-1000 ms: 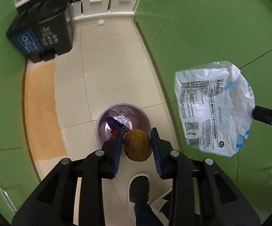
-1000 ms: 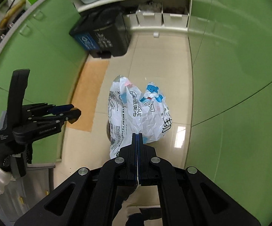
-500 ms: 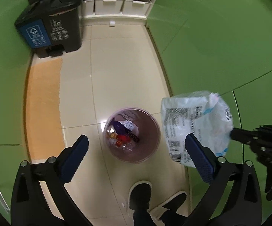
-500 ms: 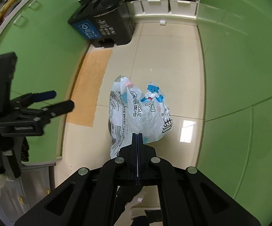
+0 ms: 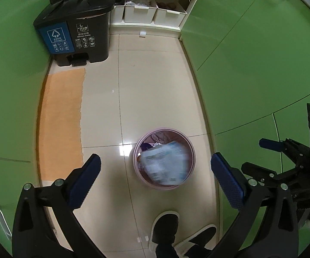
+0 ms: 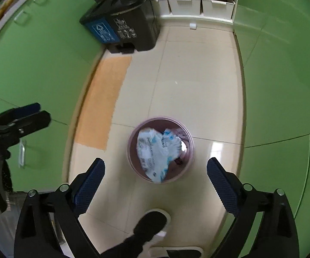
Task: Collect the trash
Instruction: 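Swing both tools back toward the counter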
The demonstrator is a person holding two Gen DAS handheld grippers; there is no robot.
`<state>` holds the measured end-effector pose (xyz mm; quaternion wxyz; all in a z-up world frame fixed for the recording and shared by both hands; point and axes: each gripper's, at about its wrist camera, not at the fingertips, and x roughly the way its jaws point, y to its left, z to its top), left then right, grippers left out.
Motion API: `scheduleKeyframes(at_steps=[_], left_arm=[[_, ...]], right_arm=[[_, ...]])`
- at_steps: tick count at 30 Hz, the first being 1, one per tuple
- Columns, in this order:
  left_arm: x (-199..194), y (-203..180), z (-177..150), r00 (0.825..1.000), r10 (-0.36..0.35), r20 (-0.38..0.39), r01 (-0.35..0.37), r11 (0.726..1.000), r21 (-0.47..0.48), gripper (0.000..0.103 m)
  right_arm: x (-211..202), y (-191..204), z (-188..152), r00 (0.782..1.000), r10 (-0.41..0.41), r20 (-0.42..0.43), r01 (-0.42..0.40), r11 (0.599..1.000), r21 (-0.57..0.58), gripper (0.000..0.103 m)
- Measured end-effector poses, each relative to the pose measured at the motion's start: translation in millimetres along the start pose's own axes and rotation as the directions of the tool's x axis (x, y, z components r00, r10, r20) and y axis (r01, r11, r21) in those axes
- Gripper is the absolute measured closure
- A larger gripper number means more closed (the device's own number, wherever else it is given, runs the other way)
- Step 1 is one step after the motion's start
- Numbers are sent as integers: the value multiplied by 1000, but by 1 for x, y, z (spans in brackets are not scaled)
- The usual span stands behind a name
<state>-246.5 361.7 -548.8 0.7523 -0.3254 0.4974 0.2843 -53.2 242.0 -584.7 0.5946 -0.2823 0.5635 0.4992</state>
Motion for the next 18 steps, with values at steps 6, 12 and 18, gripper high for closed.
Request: scheduleKeyframes(at_steps=[6, 12, 18], left_arm=[[-16, -16, -4, 1000, 4, -13, -4, 1000, 18, 3], [-76, -49, 7, 1000, -14, -4, 15, 999, 46, 3], [-171, -97, 30, 999, -33, 38, 28, 992, 122, 3]], right_arm=[[-29, -3, 0, 1000, -26, -5, 26, 999, 35, 6], [-99, -2, 2, 999, -20, 27, 18, 996, 88, 6], [-229, 10, -1, 990, -31, 136, 11, 989, 145, 6]])
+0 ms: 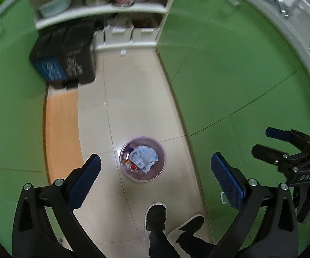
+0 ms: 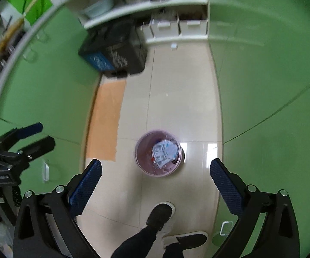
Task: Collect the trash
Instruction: 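Swing both tools back toward the counter, then grasp the clear plastic lid with the right tool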
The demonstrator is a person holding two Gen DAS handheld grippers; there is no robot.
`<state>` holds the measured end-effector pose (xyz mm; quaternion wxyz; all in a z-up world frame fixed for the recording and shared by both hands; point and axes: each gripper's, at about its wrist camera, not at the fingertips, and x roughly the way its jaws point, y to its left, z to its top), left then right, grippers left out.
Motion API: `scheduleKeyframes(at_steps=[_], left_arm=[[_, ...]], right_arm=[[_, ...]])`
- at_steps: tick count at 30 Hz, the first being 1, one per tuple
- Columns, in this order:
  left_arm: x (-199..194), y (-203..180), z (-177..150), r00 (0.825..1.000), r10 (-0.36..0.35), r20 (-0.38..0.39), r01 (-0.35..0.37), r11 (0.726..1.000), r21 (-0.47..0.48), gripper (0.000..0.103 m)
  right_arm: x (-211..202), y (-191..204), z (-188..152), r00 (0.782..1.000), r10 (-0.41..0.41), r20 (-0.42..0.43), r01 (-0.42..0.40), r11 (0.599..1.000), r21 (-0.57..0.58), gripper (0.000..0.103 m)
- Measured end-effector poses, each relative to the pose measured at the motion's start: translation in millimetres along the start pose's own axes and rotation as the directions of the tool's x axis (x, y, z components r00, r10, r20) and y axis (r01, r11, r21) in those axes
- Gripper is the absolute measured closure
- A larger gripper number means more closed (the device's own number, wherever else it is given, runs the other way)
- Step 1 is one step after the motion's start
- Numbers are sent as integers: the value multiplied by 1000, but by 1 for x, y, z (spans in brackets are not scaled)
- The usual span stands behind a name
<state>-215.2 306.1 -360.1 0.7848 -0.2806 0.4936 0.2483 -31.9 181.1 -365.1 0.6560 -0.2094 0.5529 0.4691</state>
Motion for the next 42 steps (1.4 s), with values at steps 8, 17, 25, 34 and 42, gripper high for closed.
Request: scheduleKeyframes(at_steps=[8, 17, 25, 34, 42], left_arm=[[-113, -86, 43, 995, -74, 60, 63, 985, 158, 3], [-171, -203, 82, 970, -229, 83, 179, 902, 392, 3], [-179, -312, 92, 945, -328, 12, 261, 772, 579, 3], [-159, -414, 97, 929, -365, -65, 317, 689, 652, 3], [-132, -466, 113, 943, -325, -66, 293, 722, 627, 3]], right_arm=[[-165, -12, 0, 984, -35, 177, 16, 994, 106, 6], [-290, -77, -35, 918, -214, 333, 107, 944, 311, 6], [-361, -147, -82, 849, -382, 364, 178, 857, 483, 6], [-382, -222, -107, 850, -441, 289, 237, 809, 538, 6], [-361, -291, -98, 888, -400, 225, 255, 838, 482, 6]])
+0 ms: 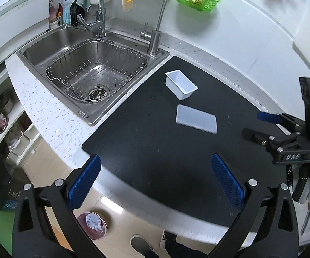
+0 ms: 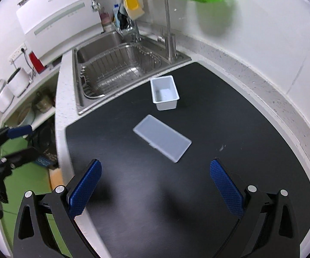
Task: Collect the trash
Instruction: 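Grasp the clear plastic lid with the right tool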
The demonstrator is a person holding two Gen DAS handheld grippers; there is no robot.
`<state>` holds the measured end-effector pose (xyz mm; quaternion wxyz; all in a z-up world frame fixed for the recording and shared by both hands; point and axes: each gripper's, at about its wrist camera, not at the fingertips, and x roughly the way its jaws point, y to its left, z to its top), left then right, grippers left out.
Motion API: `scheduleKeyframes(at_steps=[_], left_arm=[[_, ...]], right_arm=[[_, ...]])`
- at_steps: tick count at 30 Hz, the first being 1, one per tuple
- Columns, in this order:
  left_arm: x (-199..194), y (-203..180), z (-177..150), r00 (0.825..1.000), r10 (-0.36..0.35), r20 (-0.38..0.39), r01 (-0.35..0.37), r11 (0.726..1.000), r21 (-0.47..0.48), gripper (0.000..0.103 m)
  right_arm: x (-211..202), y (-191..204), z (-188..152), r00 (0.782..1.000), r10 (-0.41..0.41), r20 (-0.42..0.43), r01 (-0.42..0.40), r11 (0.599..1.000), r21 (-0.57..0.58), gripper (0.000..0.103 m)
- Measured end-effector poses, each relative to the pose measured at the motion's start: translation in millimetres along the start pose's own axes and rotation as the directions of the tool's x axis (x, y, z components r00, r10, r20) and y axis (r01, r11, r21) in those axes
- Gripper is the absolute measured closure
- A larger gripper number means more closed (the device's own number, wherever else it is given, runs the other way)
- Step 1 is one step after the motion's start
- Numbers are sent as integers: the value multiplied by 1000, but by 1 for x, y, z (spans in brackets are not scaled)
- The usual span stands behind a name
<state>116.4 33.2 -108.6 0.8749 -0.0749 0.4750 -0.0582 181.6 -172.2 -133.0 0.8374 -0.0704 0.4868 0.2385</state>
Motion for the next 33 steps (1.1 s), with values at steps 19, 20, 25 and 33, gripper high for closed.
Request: scheduleKeyframes(at_steps=[19, 20, 25, 33], left_arm=[[61, -3, 29, 997, 62, -50, -67, 992, -105, 3], [62, -3, 29, 997, 62, -52, -67, 992, -108, 3], [69, -1, 34, 996, 60, -58, -67, 991, -116, 3], [77, -12, 48, 997, 51, -55, -56, 994, -96, 3]], right_arm=[[112, -5, 28, 984, 53, -170, -101, 951, -292, 6], [115, -4, 27, 983, 53, -177, -106, 947, -304, 6], [119, 0, 23, 985, 28, -173, -88, 934, -347, 26], [108, -9, 22, 985, 28, -172, -81, 947, -309, 50]])
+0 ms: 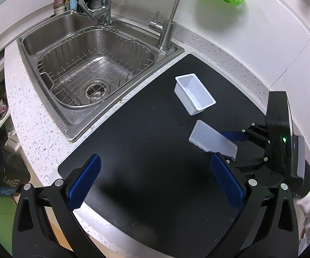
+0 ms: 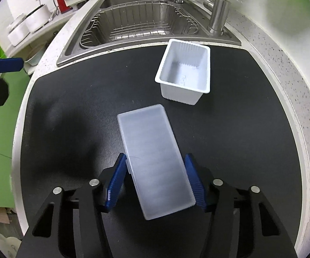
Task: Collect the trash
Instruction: 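Grasp the clear plastic lid with the right tool, then grasp the white plastic box with the left tool while the right tool holds the lid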
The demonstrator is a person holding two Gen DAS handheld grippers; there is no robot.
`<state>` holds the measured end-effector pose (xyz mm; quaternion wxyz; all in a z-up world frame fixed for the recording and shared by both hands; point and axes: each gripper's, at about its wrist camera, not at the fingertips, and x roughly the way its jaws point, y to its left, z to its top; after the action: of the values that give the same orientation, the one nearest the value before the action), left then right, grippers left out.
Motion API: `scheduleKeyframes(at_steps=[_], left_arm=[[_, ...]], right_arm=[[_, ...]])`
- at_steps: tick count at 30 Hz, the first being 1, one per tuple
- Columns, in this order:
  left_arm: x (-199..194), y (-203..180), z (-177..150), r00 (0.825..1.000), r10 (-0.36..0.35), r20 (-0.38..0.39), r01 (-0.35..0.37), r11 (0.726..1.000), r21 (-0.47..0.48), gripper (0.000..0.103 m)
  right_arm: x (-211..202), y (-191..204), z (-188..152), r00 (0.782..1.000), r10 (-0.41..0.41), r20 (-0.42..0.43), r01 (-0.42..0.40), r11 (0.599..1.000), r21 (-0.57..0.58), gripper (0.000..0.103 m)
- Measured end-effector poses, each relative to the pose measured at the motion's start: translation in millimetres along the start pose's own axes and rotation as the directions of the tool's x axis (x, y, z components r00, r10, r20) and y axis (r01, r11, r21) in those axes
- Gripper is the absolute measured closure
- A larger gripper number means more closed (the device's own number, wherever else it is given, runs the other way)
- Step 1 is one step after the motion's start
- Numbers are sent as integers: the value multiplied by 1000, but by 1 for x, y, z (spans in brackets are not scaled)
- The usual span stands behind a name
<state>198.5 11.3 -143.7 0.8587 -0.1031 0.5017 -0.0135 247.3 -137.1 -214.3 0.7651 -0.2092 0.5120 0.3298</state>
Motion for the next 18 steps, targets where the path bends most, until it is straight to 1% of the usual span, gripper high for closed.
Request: scheduleKeyframes(at_steps=[6, 12, 15, 18], left_arm=[[11, -19, 16, 1000, -17, 0, 17, 999, 27, 3], [31, -42, 40, 999, -38, -8, 38, 998, 43, 3], [46, -52, 56, 1000, -24, -12, 24, 998, 50, 3], [63, -59, 71, 1000, 5, -16, -4, 998, 57, 3]], right_arm=[[-31, -16, -11, 999, -8, 43, 4, 996, 87, 52], [-58, -39, -28, 997, -36, 71, 25, 987, 161, 52], [-67, -51, -37, 996, -47, 81, 31, 981, 190, 52], [-73, -62, -44, 995, -54, 87, 35, 977, 211, 52]])
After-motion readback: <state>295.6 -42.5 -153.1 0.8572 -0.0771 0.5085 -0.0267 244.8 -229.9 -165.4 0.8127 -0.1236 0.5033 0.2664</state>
